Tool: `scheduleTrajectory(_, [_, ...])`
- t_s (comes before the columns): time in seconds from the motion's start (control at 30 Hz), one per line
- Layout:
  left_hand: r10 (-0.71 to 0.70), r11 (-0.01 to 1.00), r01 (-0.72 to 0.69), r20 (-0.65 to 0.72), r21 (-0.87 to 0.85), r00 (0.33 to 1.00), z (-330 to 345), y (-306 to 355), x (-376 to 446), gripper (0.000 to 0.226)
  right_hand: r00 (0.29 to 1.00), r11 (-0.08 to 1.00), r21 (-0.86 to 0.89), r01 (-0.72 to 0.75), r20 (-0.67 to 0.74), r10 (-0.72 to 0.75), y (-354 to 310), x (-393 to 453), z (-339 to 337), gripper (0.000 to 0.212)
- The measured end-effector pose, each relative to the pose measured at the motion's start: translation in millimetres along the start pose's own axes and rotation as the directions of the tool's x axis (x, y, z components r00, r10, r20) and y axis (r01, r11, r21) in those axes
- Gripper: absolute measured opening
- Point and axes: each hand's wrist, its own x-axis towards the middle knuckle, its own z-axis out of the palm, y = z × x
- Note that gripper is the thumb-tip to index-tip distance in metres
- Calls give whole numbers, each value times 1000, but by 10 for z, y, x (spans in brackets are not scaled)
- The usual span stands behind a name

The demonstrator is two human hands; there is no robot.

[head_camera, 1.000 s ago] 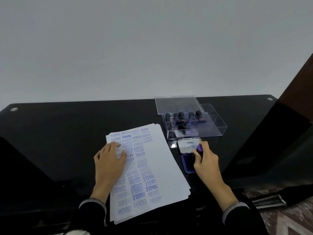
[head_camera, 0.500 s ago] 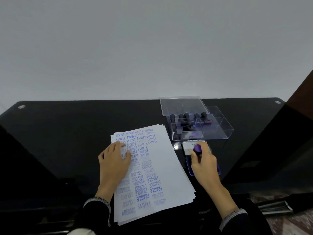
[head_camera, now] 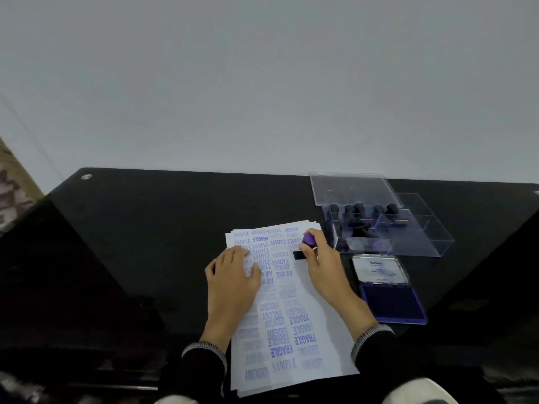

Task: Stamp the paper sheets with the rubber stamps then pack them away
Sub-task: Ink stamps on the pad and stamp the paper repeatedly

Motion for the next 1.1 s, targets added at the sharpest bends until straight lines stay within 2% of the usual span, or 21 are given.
scheduleTrajectory(0.2, [9,1000,-9,-12,-2,1000,18,-13,4,33,999,999,-51,-17,-49,15,6,34,81,22])
scheduleTrajectory(0.4, [15,1000,-15,-11,8,1000,22,-13,1,34,999,994,-102,-29,-22,26,7,51,97,27])
scheduleTrajectory(0.73, [15,1000,-15,-15,14,1000,36,-21,5,33,1000,983,-183,18,-5,-20,9,56,105,24])
scheduleTrajectory(1.1, [7,1000,-7,-10,11,1000,42,-27,9,34,999,991,-131,-16,-31,12,23,43,145,29])
